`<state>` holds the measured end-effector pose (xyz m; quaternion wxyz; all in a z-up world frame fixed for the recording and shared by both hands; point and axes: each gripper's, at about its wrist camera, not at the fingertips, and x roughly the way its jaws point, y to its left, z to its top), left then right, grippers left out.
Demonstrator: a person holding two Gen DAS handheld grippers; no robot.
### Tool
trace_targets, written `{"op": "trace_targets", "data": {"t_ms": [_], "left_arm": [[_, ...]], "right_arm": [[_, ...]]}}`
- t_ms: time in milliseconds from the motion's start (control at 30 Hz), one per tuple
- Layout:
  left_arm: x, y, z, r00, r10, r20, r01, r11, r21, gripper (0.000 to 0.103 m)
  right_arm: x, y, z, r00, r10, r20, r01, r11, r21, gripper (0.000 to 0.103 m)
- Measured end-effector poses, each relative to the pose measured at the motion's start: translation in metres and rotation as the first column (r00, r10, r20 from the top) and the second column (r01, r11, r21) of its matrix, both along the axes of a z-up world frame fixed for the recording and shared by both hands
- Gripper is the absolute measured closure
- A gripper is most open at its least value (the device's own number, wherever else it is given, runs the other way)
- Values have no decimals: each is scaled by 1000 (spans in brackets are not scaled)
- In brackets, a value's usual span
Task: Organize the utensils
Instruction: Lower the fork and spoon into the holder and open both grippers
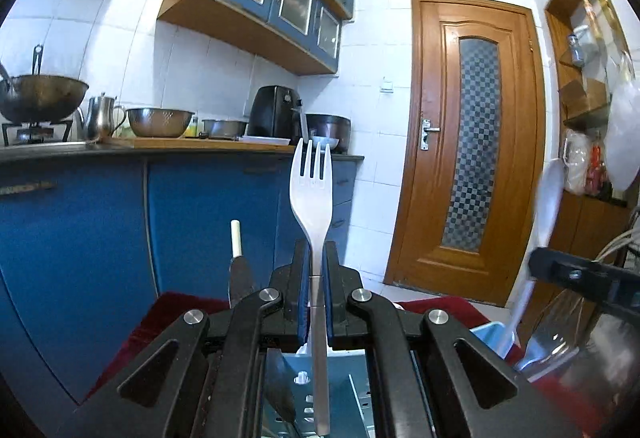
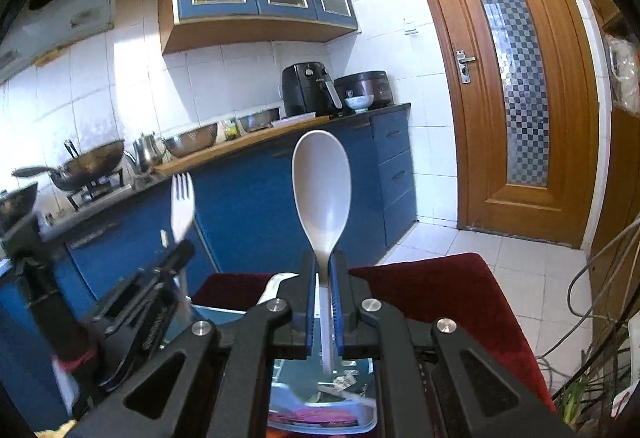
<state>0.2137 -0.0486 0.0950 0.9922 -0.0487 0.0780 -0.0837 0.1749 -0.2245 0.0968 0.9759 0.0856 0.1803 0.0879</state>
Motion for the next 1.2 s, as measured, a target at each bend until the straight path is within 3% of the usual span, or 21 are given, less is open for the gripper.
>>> {"op": "trace_targets", "data": {"t_ms": [400,500,600,667,733,1200], "left_arm": [[-9,-2,-15,999,-24,-23,24,1000,2,98],[-12,-1,-15,999,-35,-41,35,999,0,98],[-16,0,-16,998,-39,-54,39,999,-3,98],[-17,2,-16,997,-43,-66,42,999,-7,94],[-19,4,-16,996,-48,-76,47,999,-17,80],[-45,5,-6,993,-77,-87,76,997,-19,79]], "right_arm": [[7,12,-8,999,9,-32,-12,995,-100,94],[5,11,-7,999,25,-42,-29,996,-89,90],[3,15,-6,998,41,-45,-45,995,-93,78],[1,17,-5,998,43,-44,-47,994,-97,77],[-1,17,-5,998,45,-42,-49,995,-85,77],[-34,4,5,999,40,-6,-40,999,-13,75]]}}
